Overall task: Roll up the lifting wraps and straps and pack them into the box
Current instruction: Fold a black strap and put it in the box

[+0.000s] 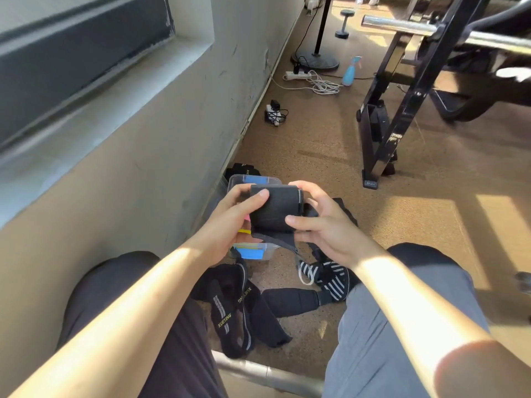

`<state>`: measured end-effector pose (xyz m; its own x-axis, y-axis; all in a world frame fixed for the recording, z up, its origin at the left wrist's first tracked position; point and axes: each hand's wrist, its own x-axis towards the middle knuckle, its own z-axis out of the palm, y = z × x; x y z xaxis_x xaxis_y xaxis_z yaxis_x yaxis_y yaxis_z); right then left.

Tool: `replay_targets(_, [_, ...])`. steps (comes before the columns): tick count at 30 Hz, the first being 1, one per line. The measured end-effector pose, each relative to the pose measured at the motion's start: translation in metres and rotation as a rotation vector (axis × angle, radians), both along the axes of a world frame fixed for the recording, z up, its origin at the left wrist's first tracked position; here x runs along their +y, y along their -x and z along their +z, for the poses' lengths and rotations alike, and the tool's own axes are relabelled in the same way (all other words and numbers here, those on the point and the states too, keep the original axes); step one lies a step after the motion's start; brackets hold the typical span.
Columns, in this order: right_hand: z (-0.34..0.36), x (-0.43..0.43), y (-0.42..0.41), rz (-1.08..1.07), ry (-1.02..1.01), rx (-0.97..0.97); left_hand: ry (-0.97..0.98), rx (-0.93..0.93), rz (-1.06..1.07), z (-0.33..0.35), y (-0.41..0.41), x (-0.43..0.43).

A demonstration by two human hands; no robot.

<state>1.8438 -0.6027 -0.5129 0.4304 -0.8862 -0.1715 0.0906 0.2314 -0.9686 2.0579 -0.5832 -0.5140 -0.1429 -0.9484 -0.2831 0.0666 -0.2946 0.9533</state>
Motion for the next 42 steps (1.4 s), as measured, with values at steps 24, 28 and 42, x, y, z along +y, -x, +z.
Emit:
replay_targets(24, [-0.042, -0.130, -0.027, 0.022, -0.159, 0.091, -0.060, -0.067, 0.098, -0.026, -0.016, -0.108])
replay_targets(28, [-0.057, -0.167, -0.029, 0.003, -0.135, 0.185, -0.045, -0.041, 0.148, -0.051, -0.018, -0.146])
replay_targets(42, [-0.160, -0.224, -0.037, -0.169, -0.167, 0.270, -0.192, -1.079, -0.167, -0.205, -0.069, -0.181])
